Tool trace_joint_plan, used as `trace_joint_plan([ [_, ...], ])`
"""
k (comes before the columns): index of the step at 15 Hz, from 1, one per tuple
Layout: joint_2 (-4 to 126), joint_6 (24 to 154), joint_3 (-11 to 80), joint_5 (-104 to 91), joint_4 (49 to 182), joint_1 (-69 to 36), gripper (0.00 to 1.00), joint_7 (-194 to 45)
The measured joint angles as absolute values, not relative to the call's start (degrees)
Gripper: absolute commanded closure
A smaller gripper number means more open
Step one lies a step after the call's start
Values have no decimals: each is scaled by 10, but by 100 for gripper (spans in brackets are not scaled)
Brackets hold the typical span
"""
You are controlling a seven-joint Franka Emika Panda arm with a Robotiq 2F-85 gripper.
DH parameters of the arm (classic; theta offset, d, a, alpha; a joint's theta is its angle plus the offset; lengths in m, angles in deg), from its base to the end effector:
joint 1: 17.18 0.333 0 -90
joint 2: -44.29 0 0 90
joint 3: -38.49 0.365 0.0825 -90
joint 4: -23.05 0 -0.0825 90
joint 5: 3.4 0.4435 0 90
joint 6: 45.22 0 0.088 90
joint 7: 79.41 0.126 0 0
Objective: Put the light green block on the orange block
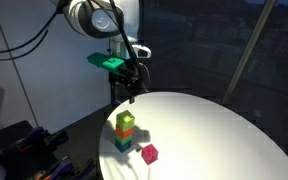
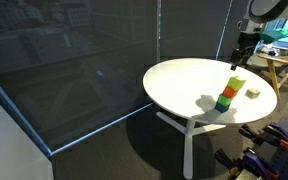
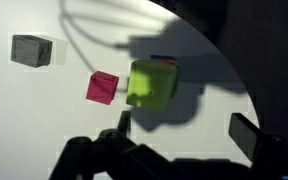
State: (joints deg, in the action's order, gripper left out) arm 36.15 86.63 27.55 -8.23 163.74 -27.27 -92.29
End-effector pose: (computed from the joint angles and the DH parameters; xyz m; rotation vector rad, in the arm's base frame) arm 0.4650 -0.1811 0.3385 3.1088 -0.1298 -0.0369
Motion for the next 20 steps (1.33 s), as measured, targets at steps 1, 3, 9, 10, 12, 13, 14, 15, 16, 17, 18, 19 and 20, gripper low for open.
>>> trace_joint_plan([
  [1,356,862,277,-82,1637,-268,0,-923],
  [3,346,853,283,-82,1637,-259,0,-923],
  [9,339,845,305,-75,1626,-228,0,-923],
  [10,339,845,310,-73,1623,-224,0,-923],
  [12,338,844,318,-71,1618,-216,0,-922],
  [13,338,843,322,-70,1616,-212,0,-921],
  [14,338,841,326,-70,1614,-208,0,-920],
  [15,337,839,328,-68,1612,-206,0,-920],
  [16,335,836,331,-66,1611,-204,0,-919],
  [17,332,833,333,-62,1611,-202,0,-918],
  [18,329,830,336,-60,1611,-201,0,-916],
  [19,324,827,338,-56,1611,-201,0,-912],
  [20,320,823,341,-53,1611,-200,0,-908],
])
